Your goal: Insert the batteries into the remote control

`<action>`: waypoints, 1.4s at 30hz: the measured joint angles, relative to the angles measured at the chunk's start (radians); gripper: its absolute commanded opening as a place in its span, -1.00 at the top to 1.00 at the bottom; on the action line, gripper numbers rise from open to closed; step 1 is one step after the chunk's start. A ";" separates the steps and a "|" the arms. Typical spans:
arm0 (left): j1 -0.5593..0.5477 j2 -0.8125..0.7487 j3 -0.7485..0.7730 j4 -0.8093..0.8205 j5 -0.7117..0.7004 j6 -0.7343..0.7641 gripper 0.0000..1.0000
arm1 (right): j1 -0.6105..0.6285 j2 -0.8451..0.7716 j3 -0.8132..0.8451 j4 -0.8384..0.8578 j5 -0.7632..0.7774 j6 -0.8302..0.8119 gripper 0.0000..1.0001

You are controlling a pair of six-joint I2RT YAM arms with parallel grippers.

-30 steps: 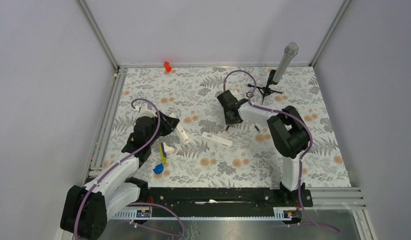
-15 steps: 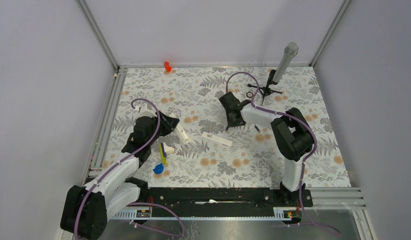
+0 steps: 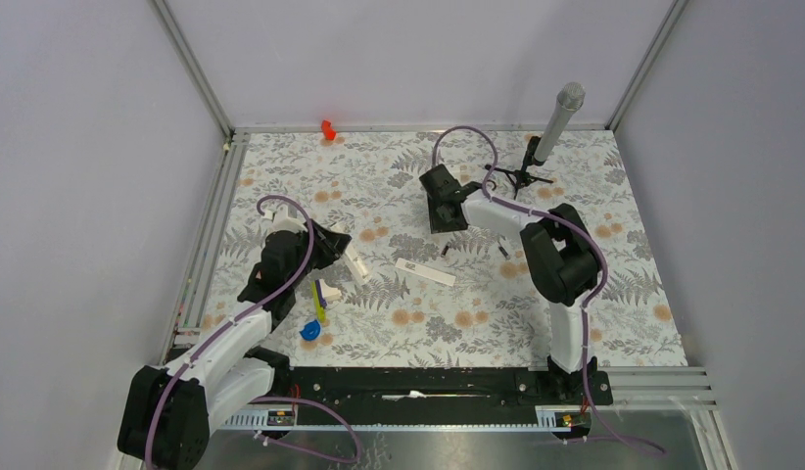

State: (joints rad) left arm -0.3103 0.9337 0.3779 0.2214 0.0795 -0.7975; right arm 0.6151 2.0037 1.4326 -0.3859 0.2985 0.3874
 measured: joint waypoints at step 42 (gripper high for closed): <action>0.001 -0.003 -0.007 0.040 0.014 0.001 1.00 | 0.001 -0.215 -0.243 -0.090 -0.230 -0.175 0.05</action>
State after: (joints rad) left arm -0.3092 0.9306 0.3706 0.2619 0.0937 -0.7963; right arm 0.6159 1.7889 1.1893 -0.4759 0.0681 0.2119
